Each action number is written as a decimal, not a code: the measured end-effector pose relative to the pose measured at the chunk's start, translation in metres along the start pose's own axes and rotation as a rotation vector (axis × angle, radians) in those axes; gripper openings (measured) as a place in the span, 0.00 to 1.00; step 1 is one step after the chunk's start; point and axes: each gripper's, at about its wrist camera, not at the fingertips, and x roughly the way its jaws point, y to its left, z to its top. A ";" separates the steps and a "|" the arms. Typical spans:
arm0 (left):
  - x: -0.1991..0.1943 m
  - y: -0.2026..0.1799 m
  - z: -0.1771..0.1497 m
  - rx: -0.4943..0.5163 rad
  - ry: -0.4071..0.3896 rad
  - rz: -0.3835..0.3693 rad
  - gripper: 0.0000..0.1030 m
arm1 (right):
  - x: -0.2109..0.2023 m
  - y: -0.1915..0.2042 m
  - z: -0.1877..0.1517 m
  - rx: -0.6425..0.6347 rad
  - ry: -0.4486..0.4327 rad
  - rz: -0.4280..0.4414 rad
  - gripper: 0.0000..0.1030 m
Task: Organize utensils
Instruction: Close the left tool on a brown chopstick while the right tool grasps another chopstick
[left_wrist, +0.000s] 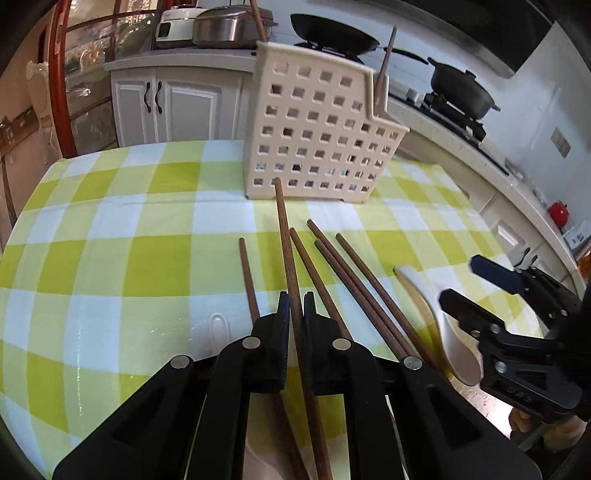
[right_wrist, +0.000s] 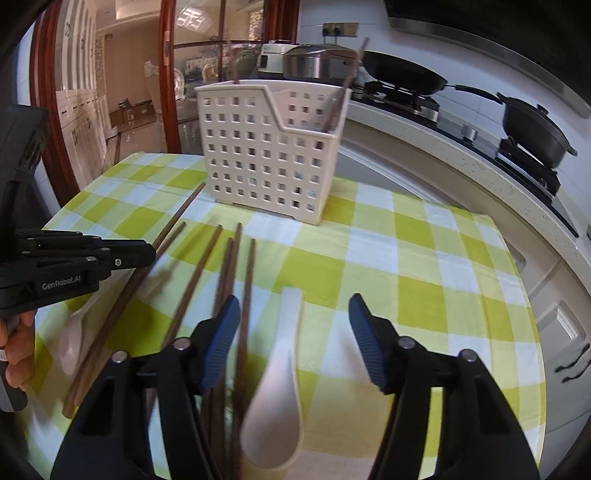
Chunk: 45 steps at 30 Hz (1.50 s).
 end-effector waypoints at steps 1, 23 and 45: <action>-0.001 0.000 0.000 -0.001 -0.003 -0.003 0.06 | 0.003 0.003 0.002 -0.009 0.004 0.010 0.48; -0.010 0.007 -0.006 -0.012 -0.023 -0.040 0.07 | 0.049 0.018 -0.006 -0.037 0.160 0.060 0.24; -0.048 -0.015 -0.005 0.041 -0.093 -0.068 0.07 | -0.020 0.004 0.011 0.044 -0.012 0.149 0.06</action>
